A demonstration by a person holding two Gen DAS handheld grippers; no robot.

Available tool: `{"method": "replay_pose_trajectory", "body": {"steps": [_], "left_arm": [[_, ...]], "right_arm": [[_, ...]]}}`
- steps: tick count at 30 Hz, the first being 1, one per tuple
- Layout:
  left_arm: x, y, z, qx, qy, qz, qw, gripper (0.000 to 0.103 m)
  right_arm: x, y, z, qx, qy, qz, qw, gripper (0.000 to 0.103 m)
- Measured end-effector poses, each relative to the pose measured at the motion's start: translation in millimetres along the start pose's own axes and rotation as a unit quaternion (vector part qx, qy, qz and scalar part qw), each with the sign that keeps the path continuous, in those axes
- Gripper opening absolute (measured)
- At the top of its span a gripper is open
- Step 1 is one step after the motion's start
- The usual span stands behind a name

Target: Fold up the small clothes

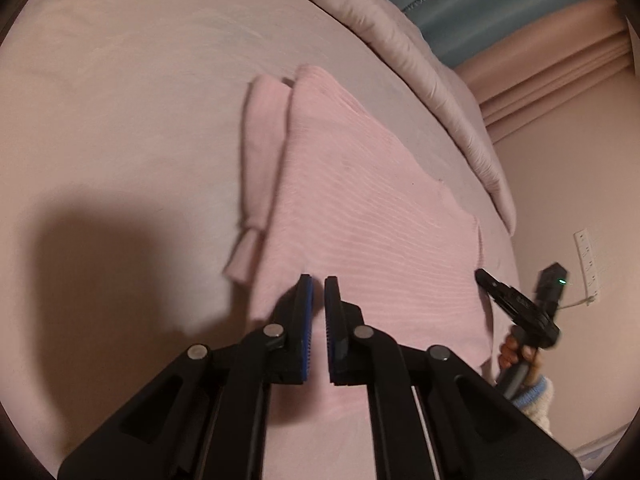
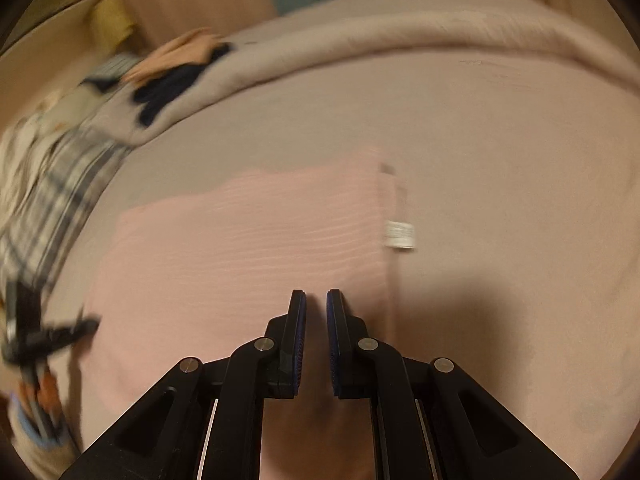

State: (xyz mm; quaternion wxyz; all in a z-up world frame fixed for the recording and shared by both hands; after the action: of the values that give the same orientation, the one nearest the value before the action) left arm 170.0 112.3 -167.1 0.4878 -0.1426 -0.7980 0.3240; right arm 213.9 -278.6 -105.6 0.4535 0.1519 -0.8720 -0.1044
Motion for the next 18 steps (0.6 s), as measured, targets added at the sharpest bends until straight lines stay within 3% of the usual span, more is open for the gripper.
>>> {"method": "replay_pose_trajectory", "body": {"steps": [2, 4, 5, 6, 9, 14, 18], "left_arm": [[8, 9, 5, 0.003, 0.001, -0.007, 1.0, 0.006], [18, 14, 12, 0.008, -0.002, -0.015, 0.9999, 0.006], [23, 14, 14, 0.009, -0.004, -0.013, 0.9999, 0.008], [28, 12, 18, 0.01, -0.007, -0.011, 0.9999, 0.016], [50, 9, 21, 0.009, -0.032, -0.02, 0.9993, 0.063], [66, 0, 30, 0.022, -0.054, 0.004, 0.9983, 0.064], [71, -6, 41, 0.03, -0.059, 0.008, 0.9977, 0.072]], "right_arm": [[3, -23, -4, -0.071, -0.018, -0.035, 0.997, 0.008], [13, -47, -5, -0.126, -0.037, -0.018, 0.991, 0.011], [20, -55, -1, -0.146, -0.043, -0.008, 0.988, 0.026], [30, -59, 4, -0.157, -0.047, -0.015, 0.986, 0.035], [62, -48, 26, -0.139, -0.058, -0.04, 0.988, 0.039], [107, -28, 76, -0.13, -0.059, -0.076, 0.987, 0.047], [118, -32, 102, -0.148, -0.043, -0.092, 0.984, 0.048]]}}
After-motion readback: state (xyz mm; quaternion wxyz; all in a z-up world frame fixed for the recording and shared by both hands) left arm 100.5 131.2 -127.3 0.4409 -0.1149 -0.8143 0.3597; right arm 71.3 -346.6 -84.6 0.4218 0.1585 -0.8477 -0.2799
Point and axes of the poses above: each gripper's, at about its wrist camera, not at the fingertips, and x roughly against the way its jaws point, y to its left, z to its underside, the point moved 6 cm from there along -x, roughly the way its jaws point, and after that the axes turned 3 degrees about x, right-handed, at the moved point
